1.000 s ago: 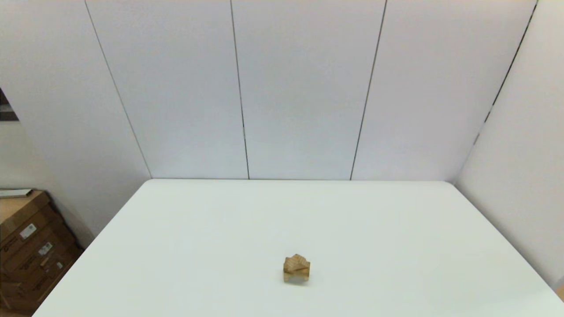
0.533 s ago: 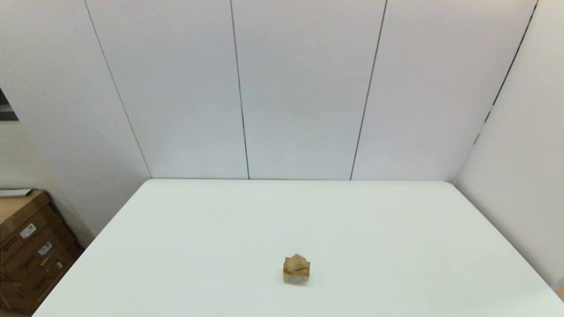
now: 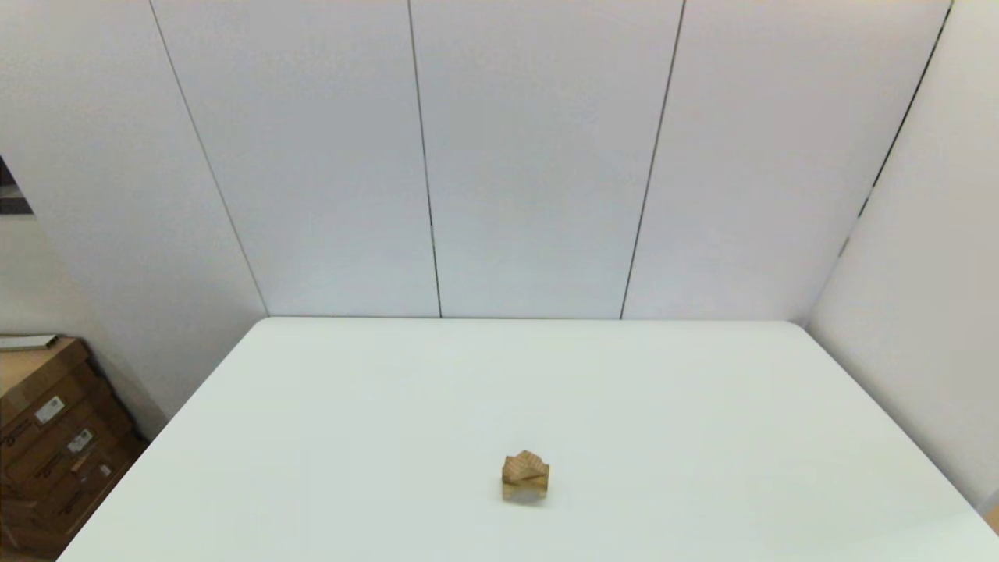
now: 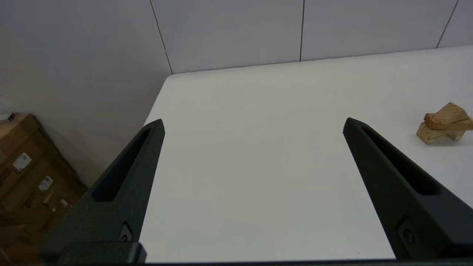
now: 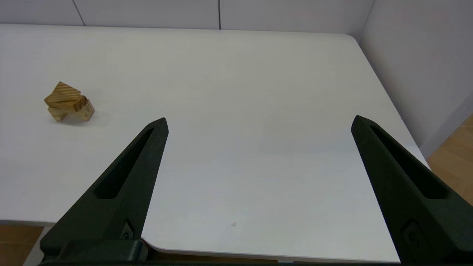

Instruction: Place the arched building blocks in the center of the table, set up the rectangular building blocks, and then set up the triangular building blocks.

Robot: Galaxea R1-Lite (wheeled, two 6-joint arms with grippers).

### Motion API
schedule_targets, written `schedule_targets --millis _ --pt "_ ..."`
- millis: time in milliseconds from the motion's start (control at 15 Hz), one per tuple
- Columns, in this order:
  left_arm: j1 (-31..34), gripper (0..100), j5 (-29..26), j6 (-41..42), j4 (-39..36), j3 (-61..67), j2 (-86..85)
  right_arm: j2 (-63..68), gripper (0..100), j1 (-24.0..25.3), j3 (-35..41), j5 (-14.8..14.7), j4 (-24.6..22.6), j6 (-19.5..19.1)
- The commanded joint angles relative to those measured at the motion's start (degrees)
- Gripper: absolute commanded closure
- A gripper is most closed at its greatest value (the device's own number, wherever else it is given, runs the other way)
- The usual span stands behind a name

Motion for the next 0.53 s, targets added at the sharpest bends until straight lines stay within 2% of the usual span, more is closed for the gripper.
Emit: schedule_targets --millis 67,533 --pt "0.0 0 0.8 -3.2 -0.2 0.0 0.1 0.0 0 0.0 0.0 0.0 0.1 -0.1" --pt "0.0 0 0.7 -3.2 -0.2 0.0 0.1 0.0 0 0.0 0.0 -0.1 0.1 -0.1"
